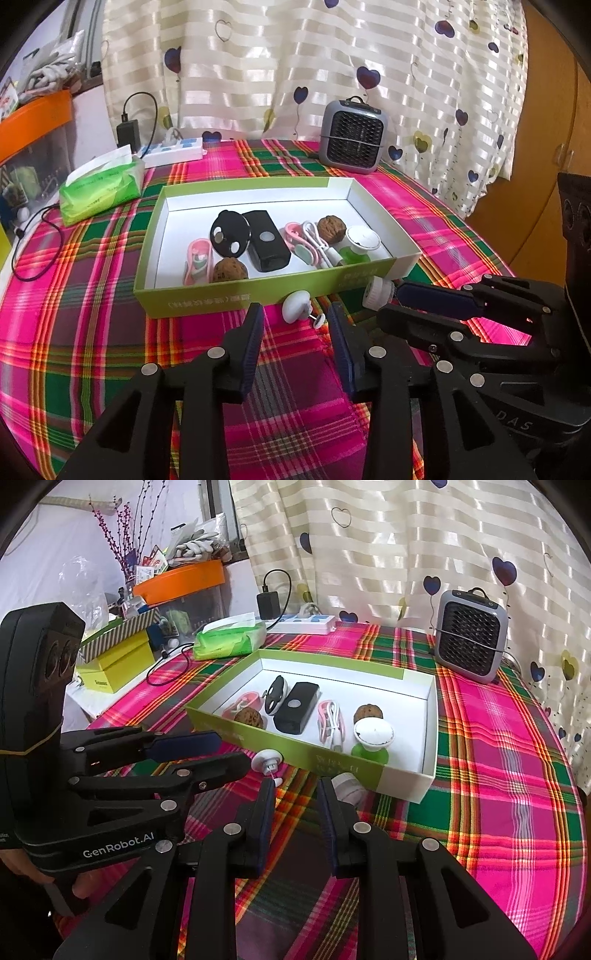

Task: Organize objects
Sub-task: 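Reach the left tool to the white ball-shaped object while the right reaches the white round puck, then close the left tool on the white ball while the right closes on the white puck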

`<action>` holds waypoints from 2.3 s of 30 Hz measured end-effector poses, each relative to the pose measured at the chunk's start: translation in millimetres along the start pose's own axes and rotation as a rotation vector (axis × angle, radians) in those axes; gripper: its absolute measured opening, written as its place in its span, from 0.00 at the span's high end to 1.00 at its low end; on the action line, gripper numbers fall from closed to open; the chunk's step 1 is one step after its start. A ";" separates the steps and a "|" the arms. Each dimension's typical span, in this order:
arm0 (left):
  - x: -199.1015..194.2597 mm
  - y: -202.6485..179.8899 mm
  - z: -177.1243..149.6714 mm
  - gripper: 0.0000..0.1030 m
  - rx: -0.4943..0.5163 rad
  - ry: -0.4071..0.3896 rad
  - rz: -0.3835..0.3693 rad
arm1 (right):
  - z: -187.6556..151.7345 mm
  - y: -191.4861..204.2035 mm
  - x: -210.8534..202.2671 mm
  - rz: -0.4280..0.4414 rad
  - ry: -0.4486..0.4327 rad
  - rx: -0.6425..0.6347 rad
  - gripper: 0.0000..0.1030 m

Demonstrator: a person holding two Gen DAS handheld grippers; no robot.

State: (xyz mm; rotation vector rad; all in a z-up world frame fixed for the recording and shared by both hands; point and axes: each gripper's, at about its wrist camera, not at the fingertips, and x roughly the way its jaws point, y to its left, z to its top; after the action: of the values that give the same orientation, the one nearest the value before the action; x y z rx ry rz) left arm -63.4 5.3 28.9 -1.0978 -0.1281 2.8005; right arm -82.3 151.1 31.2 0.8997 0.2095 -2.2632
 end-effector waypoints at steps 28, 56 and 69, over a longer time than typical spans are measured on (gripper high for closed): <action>15.7 -1.9 -5.9 0.64 -0.001 0.066 -0.036 | -3.3 -19.1 12.1 -0.048 0.048 0.030 0.76; 19.3 3.1 -4.7 0.64 -0.030 0.077 -0.044 | 3.2 -25.6 34.9 -0.114 0.115 0.078 0.76; 39.0 1.6 6.9 0.64 -0.041 0.105 -0.020 | 2.0 -30.3 29.8 -0.073 0.104 0.074 0.81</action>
State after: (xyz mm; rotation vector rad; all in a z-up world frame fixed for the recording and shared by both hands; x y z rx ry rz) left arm -96.6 9.5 7.6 -1.2426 -0.1858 2.7272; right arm -118.8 157.2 10.1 1.0661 0.2097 -2.3064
